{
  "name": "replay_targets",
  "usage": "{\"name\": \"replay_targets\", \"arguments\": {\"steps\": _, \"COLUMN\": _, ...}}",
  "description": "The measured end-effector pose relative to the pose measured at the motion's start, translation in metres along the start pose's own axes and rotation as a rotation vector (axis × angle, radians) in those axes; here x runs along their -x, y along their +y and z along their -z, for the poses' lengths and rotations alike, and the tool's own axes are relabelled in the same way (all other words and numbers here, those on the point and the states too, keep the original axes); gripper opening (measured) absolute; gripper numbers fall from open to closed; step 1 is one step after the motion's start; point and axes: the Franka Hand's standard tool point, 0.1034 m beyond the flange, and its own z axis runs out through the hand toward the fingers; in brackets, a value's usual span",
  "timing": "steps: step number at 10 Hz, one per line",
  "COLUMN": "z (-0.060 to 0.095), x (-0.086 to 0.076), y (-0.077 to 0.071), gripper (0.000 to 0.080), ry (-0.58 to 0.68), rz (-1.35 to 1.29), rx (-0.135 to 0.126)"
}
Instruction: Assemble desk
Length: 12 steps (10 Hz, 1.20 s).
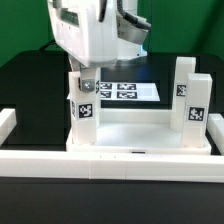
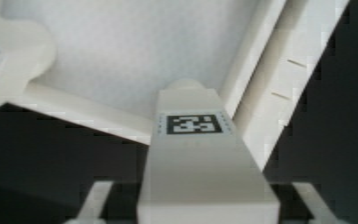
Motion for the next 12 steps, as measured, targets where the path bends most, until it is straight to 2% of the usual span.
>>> {"name": "replay_targets", "arguments": {"steps": 2, "z": -0.0001, "x": 0.0006, "y": -0.0008, "gripper": 0.029, "ry": 0.001, "rz": -0.128, "rx": -0.002}}
{"name": "replay_targets", "arguments": {"steps": 3, "z": -0.0004, "x": 0.0009, "y": -0.0007, "gripper": 0.0363, "ry": 0.001, "rz": -0.146, "rx": -0.002}}
{"name": "replay_targets", "arguments": {"steps": 4, "z": -0.0005, "x": 0.0011, "y": -0.0007, "gripper": 0.0363, "ry": 0.0, "rz": -0.144, "rx": -0.002}}
{"name": "replay_targets", "arguments": {"steps": 5, "z": -0.0006, "x": 0.0007, "y": -0.0003, "gripper": 0.0546, "ry": 0.001, "rz": -0.11, "rx": 0.001}}
{"name": "replay_targets", "arguments": {"steps": 6, "z": -0.0009, "x": 0.0008, "y": 0.0007, "gripper": 0.0628, "ry": 0.0, "rz": -0.029, "rx": 0.005}}
{"name": "replay_targets", "arguments": {"steps": 8, "z": 0.0006, "x": 0.0032, "y": -0.0002, "gripper": 0.0643, "ry": -0.007, "rz": 0.05, "rx": 0.018}}
{"name": "replay_targets", "arguments": {"steps": 12, "z": 0.0002, "x": 0.0024, "y": 0.0002, "gripper": 0.0649, "ry": -0.007, "rz": 0.364, "rx": 0.019}}
